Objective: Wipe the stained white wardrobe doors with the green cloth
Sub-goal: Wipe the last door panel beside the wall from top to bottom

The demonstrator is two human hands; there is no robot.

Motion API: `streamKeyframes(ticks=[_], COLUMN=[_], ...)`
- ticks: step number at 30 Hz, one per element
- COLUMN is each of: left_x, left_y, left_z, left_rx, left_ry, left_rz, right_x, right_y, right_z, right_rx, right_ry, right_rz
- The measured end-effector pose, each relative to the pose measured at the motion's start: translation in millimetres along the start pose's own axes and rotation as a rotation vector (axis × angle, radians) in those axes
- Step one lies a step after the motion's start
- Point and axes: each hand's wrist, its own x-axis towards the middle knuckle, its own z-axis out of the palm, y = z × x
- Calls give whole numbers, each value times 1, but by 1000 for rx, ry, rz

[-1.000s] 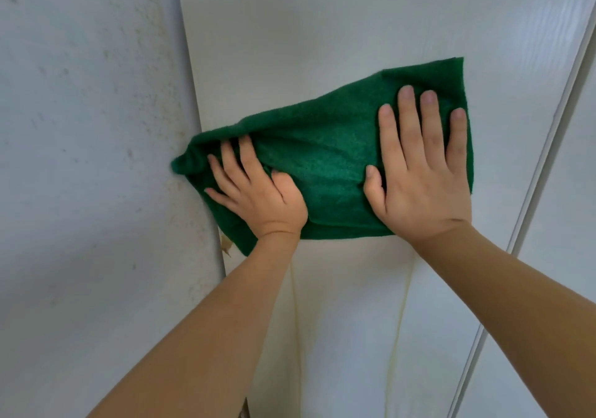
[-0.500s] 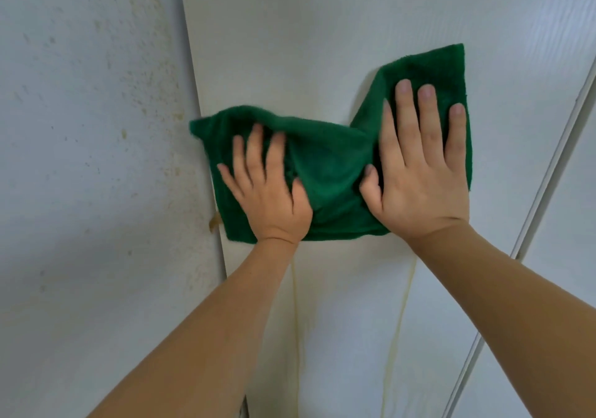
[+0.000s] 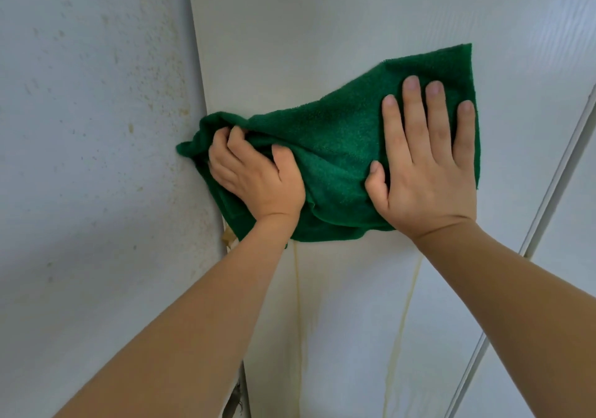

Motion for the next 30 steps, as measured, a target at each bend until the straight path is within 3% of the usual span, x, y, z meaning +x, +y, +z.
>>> streamKeyframes(ticks=[4, 7, 13, 15, 19, 22, 24, 30], left_x=[-5, -10, -8, -12, -51, -72, -73, -70], left_y=[-13, -28, -32, -34, -21, -22, -29, -57], left_z=[5, 1, 0, 2, -1, 1, 2, -3], left_rx=[55, 108, 137, 124, 1, -12, 33, 127], left_ry=[-20, -144, -184, -144, -24, -40, -75, -242], left_rz=[207, 504, 669, 538, -217, -277, -153, 688], right_x=[0, 0, -1, -2, -2, -3, -2, -24], right_y=[-1, -1, -2, -2, -1, -1, 0, -6], right_z=[0, -1, -2, -2, 2, 2, 1, 5], right_rx=[-5, 0, -8, -10, -3, -2, 4, 22], right_ry=[-17, -35, -35, -33, 0, 18, 14, -32], right_rz=[-9, -13, -19, -15, -57, -82, -87, -105])
